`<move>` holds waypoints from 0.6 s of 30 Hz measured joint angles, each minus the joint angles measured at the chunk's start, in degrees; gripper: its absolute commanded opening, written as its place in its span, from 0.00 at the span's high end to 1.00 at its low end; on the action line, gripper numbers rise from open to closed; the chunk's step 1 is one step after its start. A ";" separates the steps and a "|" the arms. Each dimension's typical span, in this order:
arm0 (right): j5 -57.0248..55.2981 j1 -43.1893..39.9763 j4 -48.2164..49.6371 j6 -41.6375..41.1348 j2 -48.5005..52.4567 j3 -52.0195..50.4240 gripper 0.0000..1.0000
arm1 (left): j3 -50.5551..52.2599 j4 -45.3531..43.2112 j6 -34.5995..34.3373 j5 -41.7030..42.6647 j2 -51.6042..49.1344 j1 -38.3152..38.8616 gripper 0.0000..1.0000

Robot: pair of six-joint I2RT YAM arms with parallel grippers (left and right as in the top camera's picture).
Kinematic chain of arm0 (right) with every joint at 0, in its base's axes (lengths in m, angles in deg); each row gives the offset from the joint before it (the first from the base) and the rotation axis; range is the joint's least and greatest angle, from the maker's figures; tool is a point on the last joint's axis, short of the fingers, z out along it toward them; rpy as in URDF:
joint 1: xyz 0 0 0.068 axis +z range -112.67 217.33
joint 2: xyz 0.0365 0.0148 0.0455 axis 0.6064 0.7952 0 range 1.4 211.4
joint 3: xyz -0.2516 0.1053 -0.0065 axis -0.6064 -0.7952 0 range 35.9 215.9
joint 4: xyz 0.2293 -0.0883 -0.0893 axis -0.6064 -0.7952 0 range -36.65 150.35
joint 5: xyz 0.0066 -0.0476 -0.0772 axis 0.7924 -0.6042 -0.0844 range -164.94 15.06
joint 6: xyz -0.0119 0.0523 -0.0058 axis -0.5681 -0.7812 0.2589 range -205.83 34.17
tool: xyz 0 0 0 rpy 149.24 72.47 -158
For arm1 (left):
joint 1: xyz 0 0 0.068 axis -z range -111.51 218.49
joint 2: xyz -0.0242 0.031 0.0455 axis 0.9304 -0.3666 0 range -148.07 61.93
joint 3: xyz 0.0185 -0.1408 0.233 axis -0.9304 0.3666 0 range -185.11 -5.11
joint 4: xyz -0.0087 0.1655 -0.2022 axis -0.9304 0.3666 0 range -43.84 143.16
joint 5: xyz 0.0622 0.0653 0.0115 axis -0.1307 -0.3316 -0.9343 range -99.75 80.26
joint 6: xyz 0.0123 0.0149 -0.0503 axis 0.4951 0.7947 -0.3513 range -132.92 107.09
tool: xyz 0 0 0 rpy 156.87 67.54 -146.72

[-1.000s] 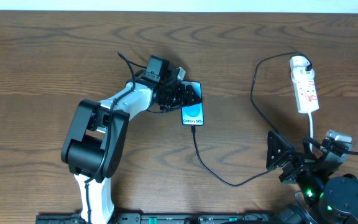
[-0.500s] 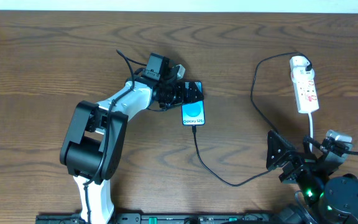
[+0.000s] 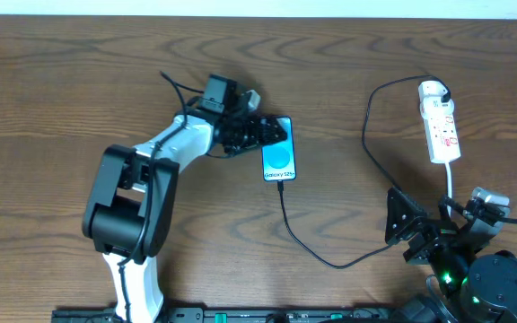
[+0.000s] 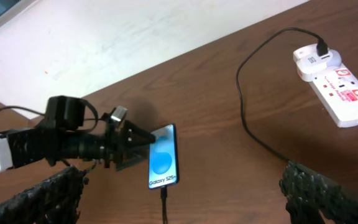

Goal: Plug charger to phone and switch on socket
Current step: 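Release the phone and retract the left gripper to the left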

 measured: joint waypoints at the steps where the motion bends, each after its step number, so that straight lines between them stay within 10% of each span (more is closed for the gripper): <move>1: -0.11 0.00 0.00 0.00 0.00 0.00 0.01 | 0.00 0.02 0.00 0.00 0.00 -0.74 0.02; 18: -5.90 0.00 0.55 -5.31 2.29 -9.42 0.01 | 1.97 6.12 0.17 -6.38 18.43 -16.13 0.02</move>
